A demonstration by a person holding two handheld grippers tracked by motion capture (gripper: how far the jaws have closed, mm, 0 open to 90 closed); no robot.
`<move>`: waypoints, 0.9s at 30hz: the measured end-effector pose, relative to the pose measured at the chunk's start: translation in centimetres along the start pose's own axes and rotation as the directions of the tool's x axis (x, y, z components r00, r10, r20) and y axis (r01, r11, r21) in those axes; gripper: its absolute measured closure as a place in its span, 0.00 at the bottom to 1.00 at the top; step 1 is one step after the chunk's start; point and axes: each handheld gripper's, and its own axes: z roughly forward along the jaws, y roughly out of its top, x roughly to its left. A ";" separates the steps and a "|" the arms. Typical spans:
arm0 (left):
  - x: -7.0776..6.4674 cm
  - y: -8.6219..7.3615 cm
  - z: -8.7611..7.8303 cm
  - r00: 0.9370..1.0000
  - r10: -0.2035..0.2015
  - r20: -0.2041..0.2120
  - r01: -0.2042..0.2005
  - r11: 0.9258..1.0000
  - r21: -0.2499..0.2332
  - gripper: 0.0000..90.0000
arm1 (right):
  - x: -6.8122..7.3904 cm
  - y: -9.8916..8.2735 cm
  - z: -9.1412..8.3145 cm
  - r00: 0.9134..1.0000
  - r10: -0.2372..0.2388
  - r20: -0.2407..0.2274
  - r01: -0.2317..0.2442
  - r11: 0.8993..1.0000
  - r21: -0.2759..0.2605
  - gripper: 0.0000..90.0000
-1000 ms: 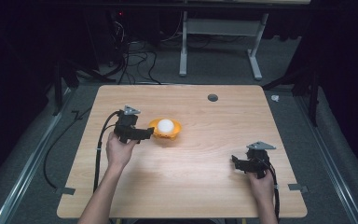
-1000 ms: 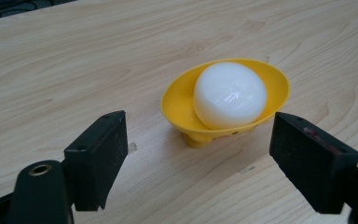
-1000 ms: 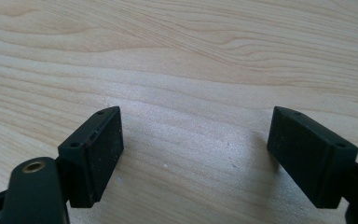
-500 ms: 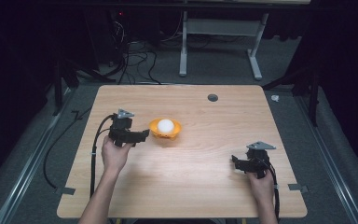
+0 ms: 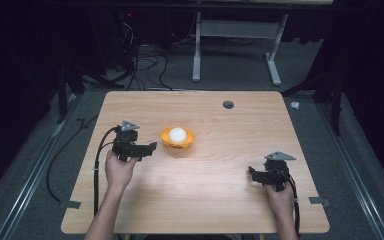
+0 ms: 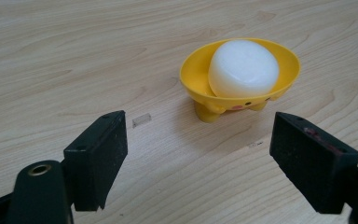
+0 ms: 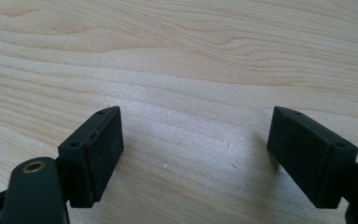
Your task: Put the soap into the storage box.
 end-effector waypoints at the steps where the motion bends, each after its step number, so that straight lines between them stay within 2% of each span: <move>1: 0.0 -0.1 0.0 1.000 -0.001 0.001 0.001 1.000 -0.002 0.22 | 0.0 0.0 0.0 1.000 -0.001 0.000 0.001 1.000 -0.001 0.21; 27: 0.4 -2.6 -0.6 0.999 -0.036 0.015 0.036 0.999 0.009 0.22 | 0.0 0.0 0.0 1.000 0.000 0.000 0.000 1.000 0.000 0.21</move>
